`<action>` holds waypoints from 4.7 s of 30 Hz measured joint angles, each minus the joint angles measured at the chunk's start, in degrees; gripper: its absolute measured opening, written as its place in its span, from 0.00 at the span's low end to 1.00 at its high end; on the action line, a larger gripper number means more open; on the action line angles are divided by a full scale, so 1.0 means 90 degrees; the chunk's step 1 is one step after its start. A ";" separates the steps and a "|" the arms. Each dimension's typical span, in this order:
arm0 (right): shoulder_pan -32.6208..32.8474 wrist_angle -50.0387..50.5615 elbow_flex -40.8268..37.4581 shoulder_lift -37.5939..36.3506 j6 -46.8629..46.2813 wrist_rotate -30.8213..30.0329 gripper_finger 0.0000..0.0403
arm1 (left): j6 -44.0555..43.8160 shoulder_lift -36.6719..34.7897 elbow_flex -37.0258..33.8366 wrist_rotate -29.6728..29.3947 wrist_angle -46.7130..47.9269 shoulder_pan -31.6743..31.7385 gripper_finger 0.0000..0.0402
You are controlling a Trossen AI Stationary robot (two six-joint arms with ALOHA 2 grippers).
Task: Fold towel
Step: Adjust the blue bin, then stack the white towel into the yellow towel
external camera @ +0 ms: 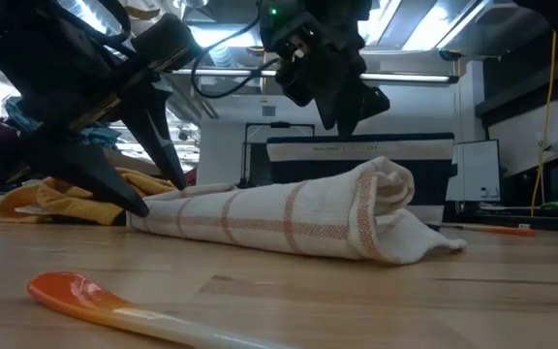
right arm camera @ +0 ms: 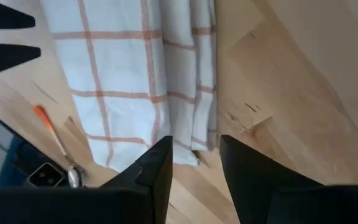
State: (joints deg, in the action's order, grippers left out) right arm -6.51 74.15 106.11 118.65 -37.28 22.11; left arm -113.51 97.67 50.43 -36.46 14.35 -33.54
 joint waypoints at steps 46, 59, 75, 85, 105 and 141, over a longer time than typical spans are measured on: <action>0.0251 -0.1680 -0.1201 0.0073 -0.0993 -0.0754 0.34 | -0.0015 0.0731 0.0002 -0.0225 -0.0863 0.0129 0.41; 0.0220 -0.1234 0.0167 0.0061 -0.0313 -0.0725 0.34 | 0.0018 0.0733 0.0002 -0.0128 -0.1081 -0.0007 0.41; -0.0519 -0.4578 0.0520 0.0399 0.0445 -0.2139 0.34 | 0.0044 0.0733 0.0002 -0.0148 -0.1061 -0.0007 0.41; -0.1371 -0.3850 0.0533 0.0952 0.0294 -0.2350 0.34 | 0.0044 0.0733 0.0002 -0.0162 -0.1061 -0.0007 0.41; -0.1910 -0.0895 0.0502 0.0821 0.0201 -0.3485 0.34 | 0.0296 0.0733 0.0002 -0.0157 -0.1051 0.0001 0.41; 0.0337 0.0613 -0.0118 0.0631 0.0512 -0.0669 0.34 | 0.0107 0.0743 -0.0002 -0.0157 -0.1219 -0.0038 0.41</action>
State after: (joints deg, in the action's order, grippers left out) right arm -3.48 79.67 105.05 124.33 -32.67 16.09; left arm -112.55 104.36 50.41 -37.87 3.38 -33.89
